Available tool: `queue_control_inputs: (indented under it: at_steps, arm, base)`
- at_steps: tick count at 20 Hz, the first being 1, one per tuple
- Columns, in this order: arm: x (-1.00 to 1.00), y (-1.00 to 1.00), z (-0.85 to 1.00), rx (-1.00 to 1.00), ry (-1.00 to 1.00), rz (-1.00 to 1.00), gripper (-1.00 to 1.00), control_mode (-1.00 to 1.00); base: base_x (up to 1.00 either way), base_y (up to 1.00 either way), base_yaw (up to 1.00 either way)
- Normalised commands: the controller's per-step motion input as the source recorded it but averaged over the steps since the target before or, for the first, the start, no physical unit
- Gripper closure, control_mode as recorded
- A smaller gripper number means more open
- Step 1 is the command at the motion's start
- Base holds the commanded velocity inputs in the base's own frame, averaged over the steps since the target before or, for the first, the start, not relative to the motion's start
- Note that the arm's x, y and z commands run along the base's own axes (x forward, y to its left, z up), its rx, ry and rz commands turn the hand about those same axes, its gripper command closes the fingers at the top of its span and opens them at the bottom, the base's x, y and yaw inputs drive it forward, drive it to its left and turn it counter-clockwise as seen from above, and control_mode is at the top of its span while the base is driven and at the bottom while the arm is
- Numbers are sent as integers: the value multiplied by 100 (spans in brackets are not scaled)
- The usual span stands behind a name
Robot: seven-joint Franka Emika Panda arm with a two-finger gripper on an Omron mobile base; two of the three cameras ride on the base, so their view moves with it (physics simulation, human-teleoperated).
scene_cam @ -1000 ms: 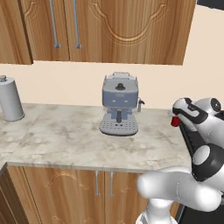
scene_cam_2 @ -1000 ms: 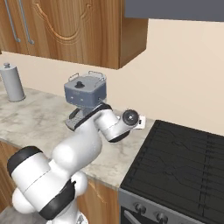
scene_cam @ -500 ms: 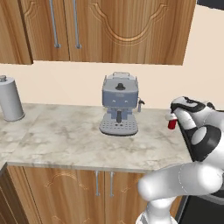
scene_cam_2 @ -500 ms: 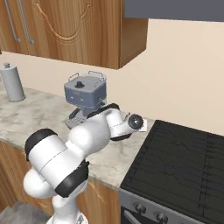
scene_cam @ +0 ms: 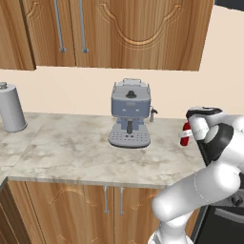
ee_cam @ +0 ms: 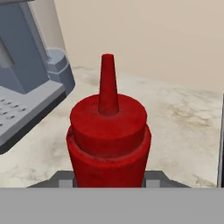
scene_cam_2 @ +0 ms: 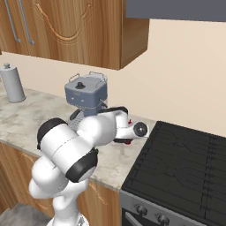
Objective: Collect the turmeric, ketchup, and shaker from the cabinet and place them next to the stove.
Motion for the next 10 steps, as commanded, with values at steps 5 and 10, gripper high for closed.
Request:
queue_control_inputs:
  at_steps: [5, 10]
  arm:
    - [5, 0, -41, 0, 0, 6, 100, -100]
    - [0, -1, -22, 0, -3, 5, -100, -100]
  base:
    - [0, 0, 0]
    - [0, 0, 0]
